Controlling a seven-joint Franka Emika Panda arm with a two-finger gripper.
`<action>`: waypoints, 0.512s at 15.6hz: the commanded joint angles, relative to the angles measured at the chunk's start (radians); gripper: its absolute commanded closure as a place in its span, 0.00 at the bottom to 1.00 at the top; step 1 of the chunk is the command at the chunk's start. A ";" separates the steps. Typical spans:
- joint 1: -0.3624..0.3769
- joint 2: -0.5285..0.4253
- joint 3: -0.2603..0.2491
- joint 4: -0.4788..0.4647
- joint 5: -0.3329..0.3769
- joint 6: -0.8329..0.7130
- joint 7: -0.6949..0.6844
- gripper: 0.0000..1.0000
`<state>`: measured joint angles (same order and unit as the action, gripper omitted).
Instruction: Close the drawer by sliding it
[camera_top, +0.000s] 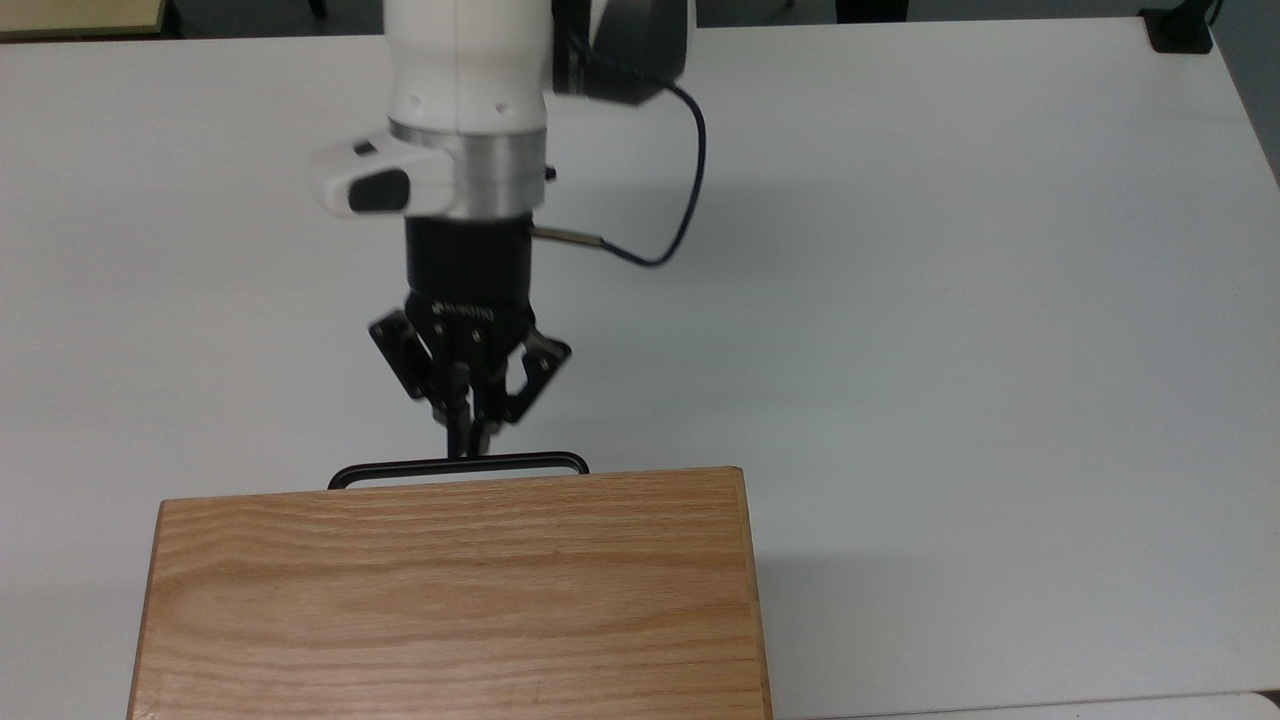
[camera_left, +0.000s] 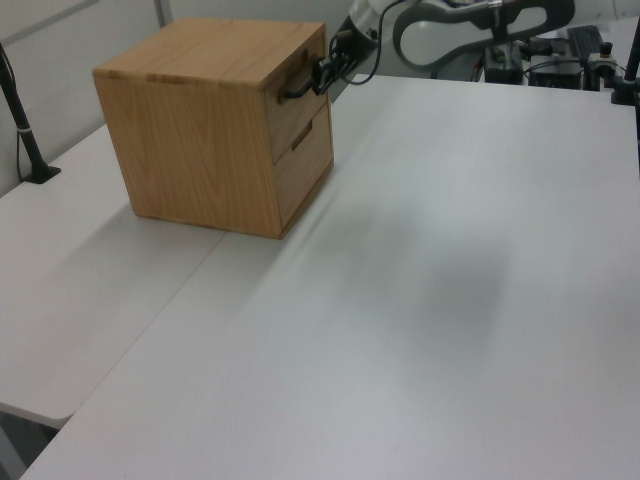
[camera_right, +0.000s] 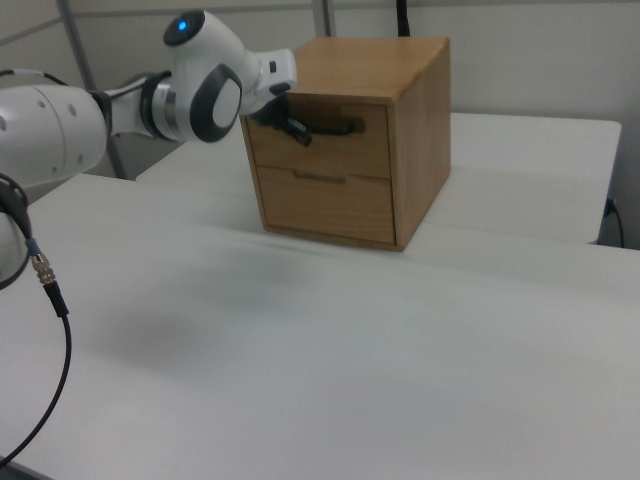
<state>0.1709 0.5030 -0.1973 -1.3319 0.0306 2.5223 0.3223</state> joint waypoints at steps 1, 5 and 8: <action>0.012 -0.260 -0.014 -0.171 0.020 -0.314 -0.119 0.86; 0.016 -0.369 -0.017 -0.190 0.012 -0.771 -0.226 0.65; 0.021 -0.447 -0.019 -0.272 -0.033 -0.843 -0.227 0.27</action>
<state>0.1725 0.1464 -0.2070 -1.4753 0.0295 1.7170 0.1230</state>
